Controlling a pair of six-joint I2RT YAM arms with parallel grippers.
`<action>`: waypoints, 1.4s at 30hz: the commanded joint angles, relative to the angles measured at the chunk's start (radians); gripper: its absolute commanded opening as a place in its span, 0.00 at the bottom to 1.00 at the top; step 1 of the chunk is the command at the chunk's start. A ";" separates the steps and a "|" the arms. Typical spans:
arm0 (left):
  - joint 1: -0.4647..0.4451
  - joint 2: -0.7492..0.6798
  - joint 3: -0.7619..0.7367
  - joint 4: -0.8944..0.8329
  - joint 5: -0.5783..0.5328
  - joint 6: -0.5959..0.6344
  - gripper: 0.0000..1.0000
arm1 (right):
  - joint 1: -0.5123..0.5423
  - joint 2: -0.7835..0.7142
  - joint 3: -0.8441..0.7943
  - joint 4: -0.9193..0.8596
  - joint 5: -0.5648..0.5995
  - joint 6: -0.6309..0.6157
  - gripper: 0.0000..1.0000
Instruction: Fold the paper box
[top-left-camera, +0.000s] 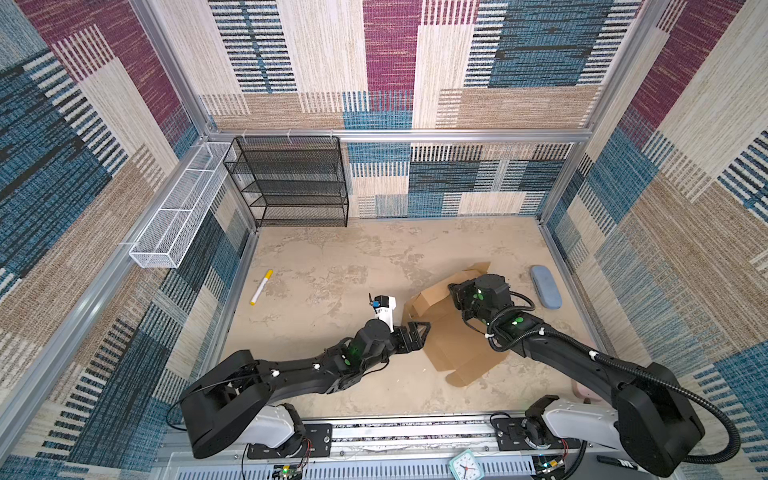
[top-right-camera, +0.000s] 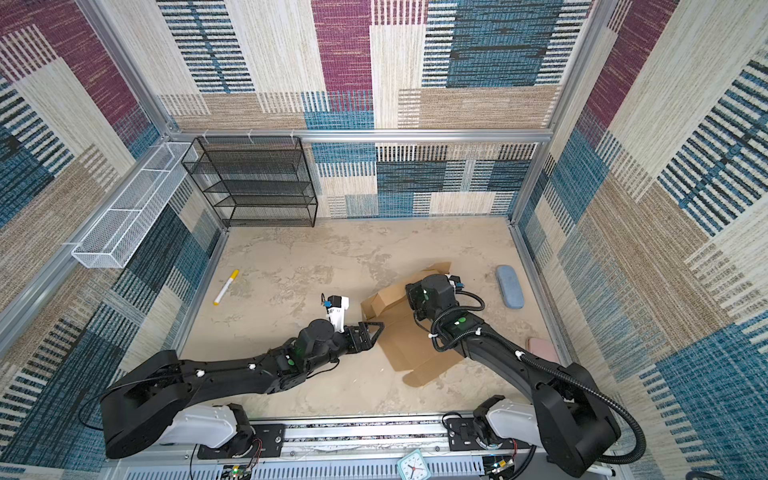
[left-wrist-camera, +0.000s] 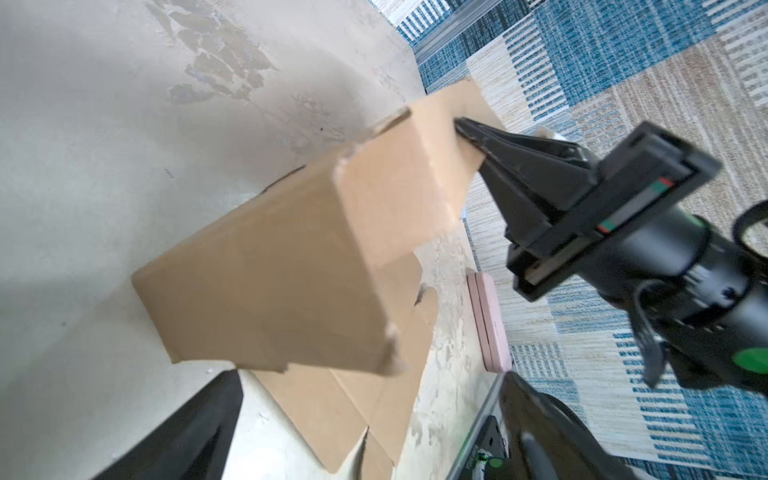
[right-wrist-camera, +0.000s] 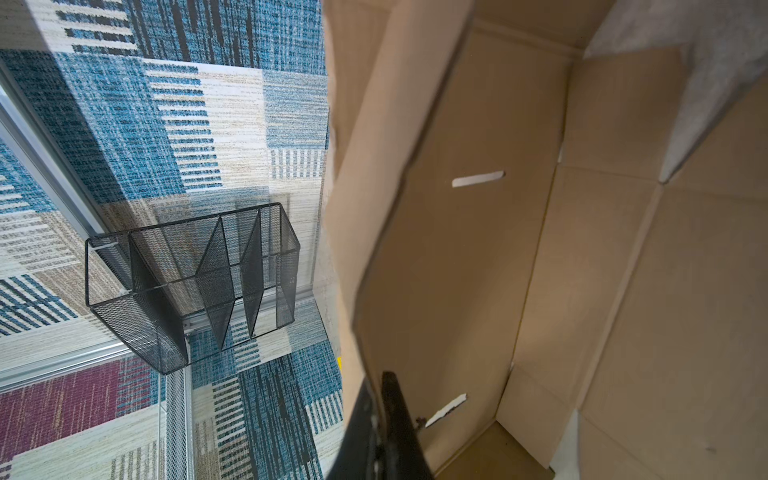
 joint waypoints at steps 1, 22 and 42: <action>0.002 -0.050 -0.009 -0.146 -0.095 0.055 1.00 | 0.001 0.016 -0.002 -0.052 -0.003 0.002 0.08; 0.059 0.068 0.273 -0.408 -0.002 0.538 0.88 | 0.001 -0.008 -0.007 -0.063 -0.001 -0.006 0.08; 0.073 0.039 0.341 -0.603 -0.129 0.666 0.42 | 0.001 -0.015 0.007 -0.087 0.004 -0.024 0.09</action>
